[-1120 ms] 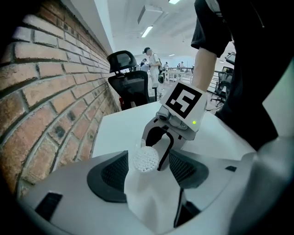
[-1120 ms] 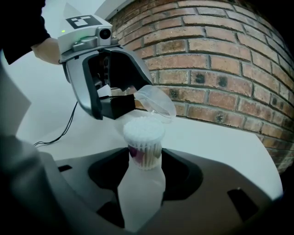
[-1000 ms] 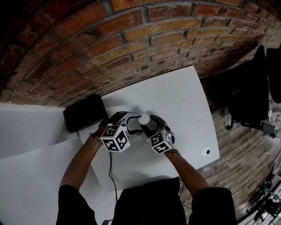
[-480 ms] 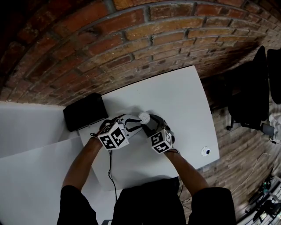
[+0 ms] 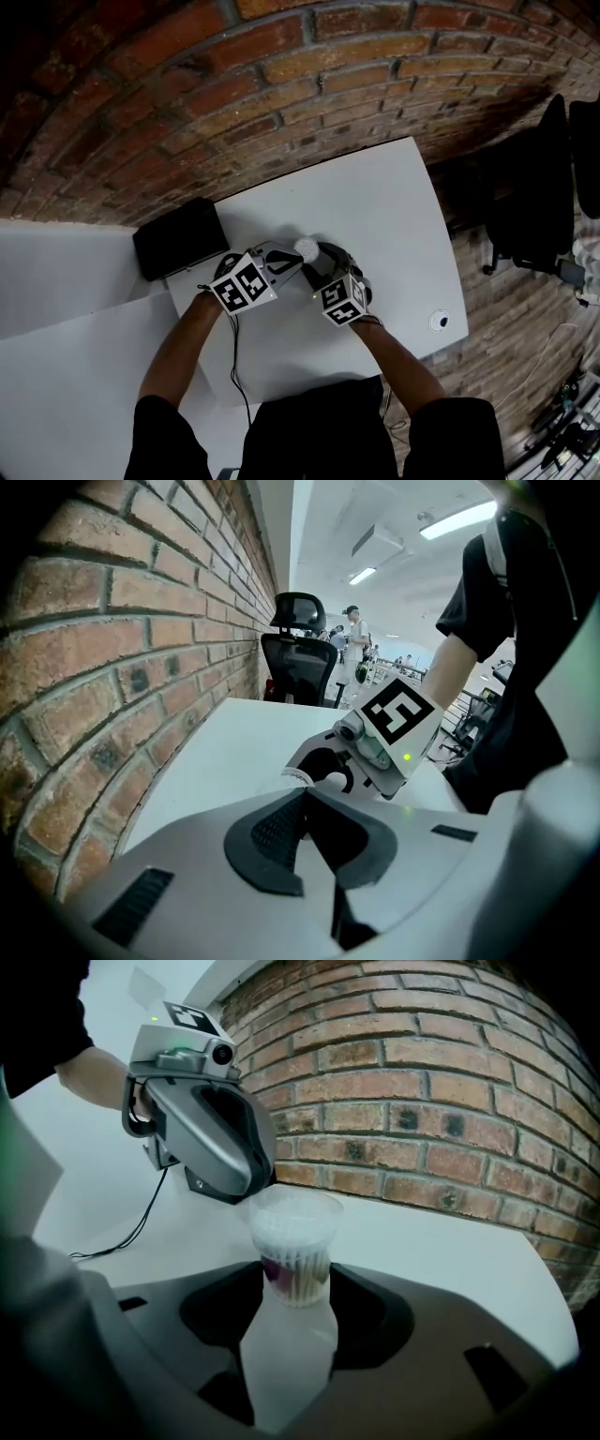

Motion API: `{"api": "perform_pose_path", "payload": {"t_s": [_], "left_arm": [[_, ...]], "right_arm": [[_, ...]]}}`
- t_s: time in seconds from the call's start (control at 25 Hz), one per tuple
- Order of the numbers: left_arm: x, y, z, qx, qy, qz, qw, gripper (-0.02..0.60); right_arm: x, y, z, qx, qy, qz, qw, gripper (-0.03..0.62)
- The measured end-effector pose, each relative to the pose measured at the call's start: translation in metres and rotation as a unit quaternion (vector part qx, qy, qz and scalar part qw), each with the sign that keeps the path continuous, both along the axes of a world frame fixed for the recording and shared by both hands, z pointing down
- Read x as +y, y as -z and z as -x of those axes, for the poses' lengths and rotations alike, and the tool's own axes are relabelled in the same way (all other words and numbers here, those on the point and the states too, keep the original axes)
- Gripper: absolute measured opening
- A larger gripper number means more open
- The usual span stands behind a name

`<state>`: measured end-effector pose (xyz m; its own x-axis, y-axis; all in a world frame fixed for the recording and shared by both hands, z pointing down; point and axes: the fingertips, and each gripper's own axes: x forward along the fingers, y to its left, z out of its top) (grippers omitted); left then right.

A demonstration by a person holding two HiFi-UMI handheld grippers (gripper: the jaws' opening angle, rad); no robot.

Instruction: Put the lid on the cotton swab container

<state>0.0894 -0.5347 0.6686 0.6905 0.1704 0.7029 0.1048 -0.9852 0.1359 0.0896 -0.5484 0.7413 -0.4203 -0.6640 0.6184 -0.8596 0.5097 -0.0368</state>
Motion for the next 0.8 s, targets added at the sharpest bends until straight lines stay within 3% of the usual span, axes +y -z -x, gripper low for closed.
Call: {"api": "perform_pose_path", "payload": {"t_s": [0.8], "left_arm": [[-0.0012,-0.0036,-0.0005,-0.003,0.021,0.021,0.9995,0.012]], "right_arm": [[-0.0001,-0.0012,-0.0003,0.002,0.000,0.000,1.000,0.235]]}}
